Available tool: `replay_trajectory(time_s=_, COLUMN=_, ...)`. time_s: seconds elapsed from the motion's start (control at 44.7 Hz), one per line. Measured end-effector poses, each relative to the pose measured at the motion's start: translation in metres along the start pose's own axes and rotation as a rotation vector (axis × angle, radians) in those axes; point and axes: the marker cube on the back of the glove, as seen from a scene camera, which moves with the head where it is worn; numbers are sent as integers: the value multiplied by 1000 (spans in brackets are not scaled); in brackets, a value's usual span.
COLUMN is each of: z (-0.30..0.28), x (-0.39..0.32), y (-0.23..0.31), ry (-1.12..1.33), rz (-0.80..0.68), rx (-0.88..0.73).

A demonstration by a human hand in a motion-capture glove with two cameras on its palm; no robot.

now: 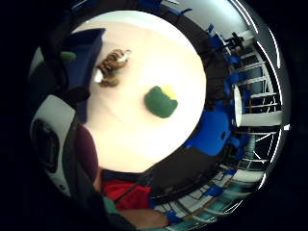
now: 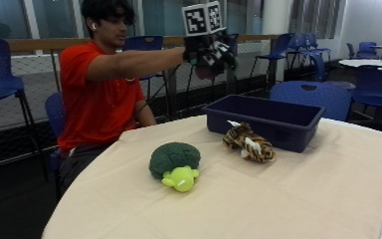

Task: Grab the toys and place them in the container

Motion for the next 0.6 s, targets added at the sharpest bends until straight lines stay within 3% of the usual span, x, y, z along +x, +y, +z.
replay_trajectory(time_s=0.156, z=39, x=-74, y=-61, ry=8, rz=-57, rx=-30)
replay_trajectory(time_s=0.246, z=67, x=-96, y=-82, ry=76, rz=-190, rx=-38)
replay_trajectory(time_s=0.313, z=85, x=-109, y=-97, ry=66, rz=-139, rx=-49)
replay_trajectory(time_s=0.38, z=105, x=-116, y=-102, ry=96, rz=-199, rx=-80)
replay_trajectory(time_s=0.514, z=130, x=-131, y=-104, ry=26, rz=-130, rx=-121)
replay_trajectory(time_s=0.604, z=141, x=-117, y=-99, ry=89, rz=-197, rx=-221)
